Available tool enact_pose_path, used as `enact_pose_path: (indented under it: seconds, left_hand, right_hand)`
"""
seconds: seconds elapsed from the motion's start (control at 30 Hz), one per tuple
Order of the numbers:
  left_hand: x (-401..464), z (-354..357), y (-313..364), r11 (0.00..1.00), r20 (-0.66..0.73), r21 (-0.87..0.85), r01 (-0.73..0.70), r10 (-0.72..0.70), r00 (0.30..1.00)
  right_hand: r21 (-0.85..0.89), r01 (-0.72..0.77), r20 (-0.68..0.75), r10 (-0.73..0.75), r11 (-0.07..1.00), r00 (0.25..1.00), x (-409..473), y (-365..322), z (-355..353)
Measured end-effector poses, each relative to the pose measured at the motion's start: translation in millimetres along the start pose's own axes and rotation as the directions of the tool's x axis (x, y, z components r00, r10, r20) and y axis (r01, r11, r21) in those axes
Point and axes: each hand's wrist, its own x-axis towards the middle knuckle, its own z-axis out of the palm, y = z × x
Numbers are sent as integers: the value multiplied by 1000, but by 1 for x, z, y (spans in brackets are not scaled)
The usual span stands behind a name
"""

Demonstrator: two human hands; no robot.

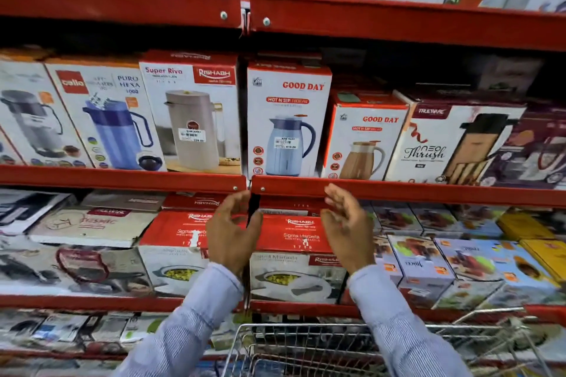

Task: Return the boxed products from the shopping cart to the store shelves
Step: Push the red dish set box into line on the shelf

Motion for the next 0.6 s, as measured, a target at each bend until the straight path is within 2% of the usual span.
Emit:
enact_pose_path:
  seconds: [0.07, 0.23, 0.33, 0.6]
  left_hand:
    - [25, 6, 17, 999, -4, -47, -17, 17, 1000]
    - [53, 19, 24, 998, 93, 67, -16, 10, 996]
    - [58, 22, 18, 994, 143, 112, 7, -24, 989]
    - [65, 22, 18, 983, 140, 179, 36, -62, 988]
  right_hand:
    - [-17, -16, 51, 17, 1000, 999, 24, -11, 15]
    - [-157, -141, 68, 153, 978, 986, 55, -7, 29]
    - [-215, -144, 100, 169, 966, 981, 61, -1, 29]
    - [-192, -151, 152, 181, 970, 972, 66, -4, 27]
